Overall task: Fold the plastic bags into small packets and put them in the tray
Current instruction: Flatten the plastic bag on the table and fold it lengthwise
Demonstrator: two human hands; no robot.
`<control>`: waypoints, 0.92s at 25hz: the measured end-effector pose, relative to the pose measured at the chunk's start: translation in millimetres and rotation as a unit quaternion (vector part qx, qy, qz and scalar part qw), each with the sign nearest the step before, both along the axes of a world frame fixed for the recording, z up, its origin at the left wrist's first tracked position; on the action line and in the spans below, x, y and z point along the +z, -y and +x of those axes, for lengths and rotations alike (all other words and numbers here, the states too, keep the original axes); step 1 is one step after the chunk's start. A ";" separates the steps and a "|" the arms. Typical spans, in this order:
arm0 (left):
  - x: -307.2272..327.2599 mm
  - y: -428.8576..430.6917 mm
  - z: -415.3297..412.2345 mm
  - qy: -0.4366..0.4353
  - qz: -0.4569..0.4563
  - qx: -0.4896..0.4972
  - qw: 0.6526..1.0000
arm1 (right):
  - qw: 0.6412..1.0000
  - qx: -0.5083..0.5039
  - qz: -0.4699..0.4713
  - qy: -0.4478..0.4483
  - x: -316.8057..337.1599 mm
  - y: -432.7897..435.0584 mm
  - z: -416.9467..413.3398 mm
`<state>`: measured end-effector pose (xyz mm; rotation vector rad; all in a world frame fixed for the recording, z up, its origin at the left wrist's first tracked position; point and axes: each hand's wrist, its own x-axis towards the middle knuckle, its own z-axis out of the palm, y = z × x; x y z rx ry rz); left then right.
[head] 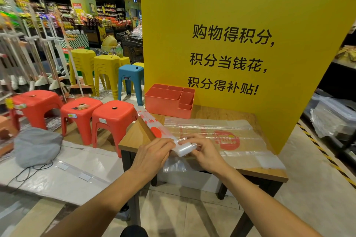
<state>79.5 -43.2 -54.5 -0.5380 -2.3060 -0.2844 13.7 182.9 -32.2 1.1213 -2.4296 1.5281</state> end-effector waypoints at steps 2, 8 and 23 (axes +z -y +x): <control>4.0 -1.3 -2.4 -0.005 0.014 -0.037 0.999 | 1.000 0.004 -0.022 -0.010 5.9 -3.6 5.3; 69.4 -56.7 -15.0 -0.090 0.025 -0.176 0.980 | 0.975 -0.100 -0.085 -0.181 48.9 -58.1 27.1; 85.5 -142.0 -84.1 -0.001 0.061 -0.268 0.961 | 0.931 -0.230 0.016 -0.284 40.7 -148.3 3.8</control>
